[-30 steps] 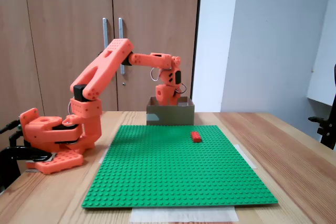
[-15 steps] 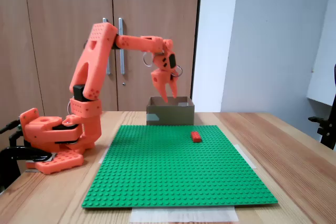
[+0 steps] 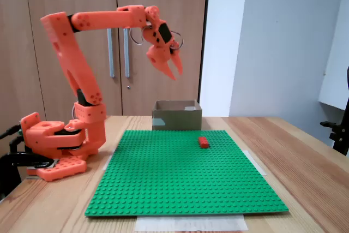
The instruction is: Pick the yellow lego block and put it in the box.
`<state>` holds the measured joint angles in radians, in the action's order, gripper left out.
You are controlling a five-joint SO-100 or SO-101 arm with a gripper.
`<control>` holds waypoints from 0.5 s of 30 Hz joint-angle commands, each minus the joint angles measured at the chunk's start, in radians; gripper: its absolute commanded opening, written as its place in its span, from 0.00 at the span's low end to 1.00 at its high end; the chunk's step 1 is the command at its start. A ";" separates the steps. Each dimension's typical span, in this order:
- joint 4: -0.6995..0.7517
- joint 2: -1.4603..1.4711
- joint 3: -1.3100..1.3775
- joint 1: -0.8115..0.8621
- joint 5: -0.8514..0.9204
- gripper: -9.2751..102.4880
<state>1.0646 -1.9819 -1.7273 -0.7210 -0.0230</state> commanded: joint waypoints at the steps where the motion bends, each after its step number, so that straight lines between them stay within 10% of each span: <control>1: -0.034 -0.144 -0.058 0.069 0.025 0.18; 15: -0.133 -0.356 -0.169 0.433 0.025 0.09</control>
<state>0.9495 -2.3040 -1.9067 -0.3605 0.0107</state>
